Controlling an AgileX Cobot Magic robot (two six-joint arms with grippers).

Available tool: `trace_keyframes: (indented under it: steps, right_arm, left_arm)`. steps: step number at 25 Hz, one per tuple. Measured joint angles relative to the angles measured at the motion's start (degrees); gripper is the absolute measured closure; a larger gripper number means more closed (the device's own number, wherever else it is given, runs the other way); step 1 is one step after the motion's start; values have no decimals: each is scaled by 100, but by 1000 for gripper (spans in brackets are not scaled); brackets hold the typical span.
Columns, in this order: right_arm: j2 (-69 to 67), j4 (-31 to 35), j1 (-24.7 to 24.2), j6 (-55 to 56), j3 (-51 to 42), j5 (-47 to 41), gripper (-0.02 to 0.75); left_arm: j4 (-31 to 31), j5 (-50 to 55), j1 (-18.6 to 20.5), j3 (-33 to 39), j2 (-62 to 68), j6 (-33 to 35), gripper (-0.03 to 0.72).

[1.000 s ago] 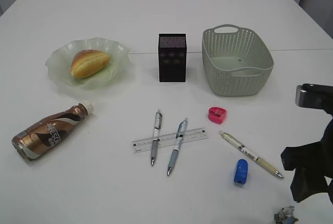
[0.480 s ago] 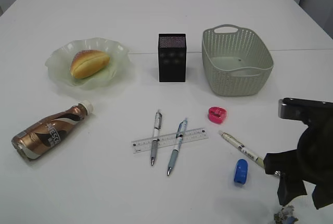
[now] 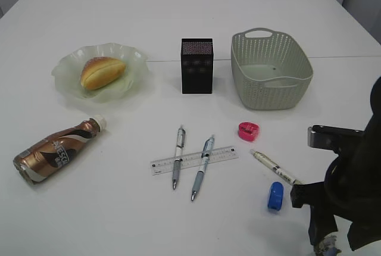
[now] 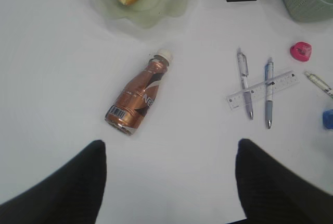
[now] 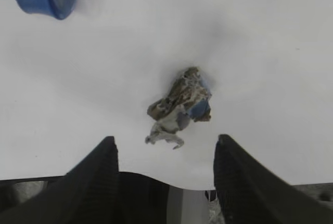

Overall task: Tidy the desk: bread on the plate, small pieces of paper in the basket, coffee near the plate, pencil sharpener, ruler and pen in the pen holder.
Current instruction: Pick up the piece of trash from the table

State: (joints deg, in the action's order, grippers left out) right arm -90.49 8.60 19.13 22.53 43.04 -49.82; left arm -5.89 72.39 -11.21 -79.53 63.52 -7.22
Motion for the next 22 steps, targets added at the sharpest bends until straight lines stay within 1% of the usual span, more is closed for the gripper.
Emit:
trace_keyframes:
  steps: [5, 22]
  right_arm:
    - [-266, -108, 0, 0, 0, 38, 281]
    - [-629, -131, 0, 0, 10, 233, 281]
  left_arm:
    - [0, 0, 0, 0, 0, 0, 129]
    - [21, 0, 0, 0, 0, 0, 129]
